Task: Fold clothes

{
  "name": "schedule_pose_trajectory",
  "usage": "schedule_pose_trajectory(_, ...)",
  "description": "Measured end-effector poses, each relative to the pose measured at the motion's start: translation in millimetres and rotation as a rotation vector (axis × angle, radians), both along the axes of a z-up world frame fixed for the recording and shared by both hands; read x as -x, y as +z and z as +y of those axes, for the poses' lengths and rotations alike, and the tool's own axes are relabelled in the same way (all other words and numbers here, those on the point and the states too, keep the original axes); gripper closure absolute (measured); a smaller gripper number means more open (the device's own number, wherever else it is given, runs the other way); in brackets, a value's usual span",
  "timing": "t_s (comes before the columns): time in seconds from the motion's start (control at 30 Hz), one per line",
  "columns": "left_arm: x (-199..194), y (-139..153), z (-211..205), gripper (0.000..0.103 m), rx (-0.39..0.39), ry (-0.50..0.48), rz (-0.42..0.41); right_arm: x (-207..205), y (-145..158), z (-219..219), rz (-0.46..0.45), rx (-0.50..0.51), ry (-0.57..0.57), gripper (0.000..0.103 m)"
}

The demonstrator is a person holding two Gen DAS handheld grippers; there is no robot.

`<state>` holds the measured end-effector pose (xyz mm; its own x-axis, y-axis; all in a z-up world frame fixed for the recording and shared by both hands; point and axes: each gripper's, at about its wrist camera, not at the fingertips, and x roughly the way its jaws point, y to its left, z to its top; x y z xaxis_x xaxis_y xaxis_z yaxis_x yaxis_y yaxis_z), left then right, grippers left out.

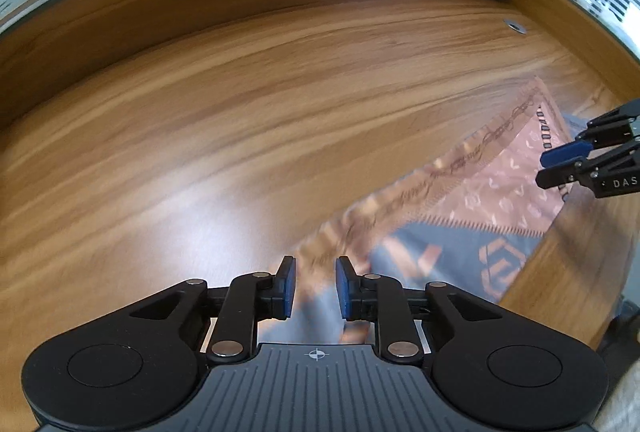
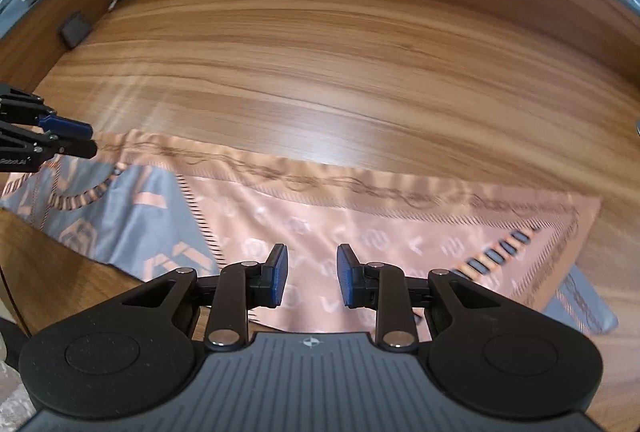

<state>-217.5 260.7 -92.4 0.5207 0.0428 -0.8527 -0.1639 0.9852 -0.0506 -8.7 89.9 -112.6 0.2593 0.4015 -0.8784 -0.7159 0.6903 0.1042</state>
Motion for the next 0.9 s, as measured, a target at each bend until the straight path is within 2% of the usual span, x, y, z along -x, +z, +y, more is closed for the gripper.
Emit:
schedule_pose_trajectory(0.1,22.6,0.0,3.0,0.064,-0.01,0.066,0.006,3.7,-1.8,7.9,0.002,0.008,0.024,0.072)
schedule_pose_trajectory(0.13,30.5,-0.4,4.6,0.063,-0.018,0.092,0.008,5.8,-2.5,8.8,0.001,0.014,0.027,0.072)
schedule_pose_trajectory(0.37,74.7,0.5,34.1,0.063,-0.067,0.286,0.017,20.6,-7.2,14.9,-0.004,0.056,0.042,0.072)
schedule_pose_trajectory(0.57,106.2,-1.6,64.5,0.063,-0.064,0.451,0.029,25.9,-11.6,11.8,-0.002,0.084,-0.018,0.072)
schedule_pose_trajectory(0.67,117.8,-4.4,74.4,0.063,-0.064,0.492,0.039,26.3,-13.3,12.0,-0.003,0.092,-0.032,0.072)
schedule_pose_trajectory(0.9,127.2,-13.8,80.7,0.064,-0.041,0.476,0.078,29.7,-11.7,20.5,-0.005,0.084,-0.011,0.072)
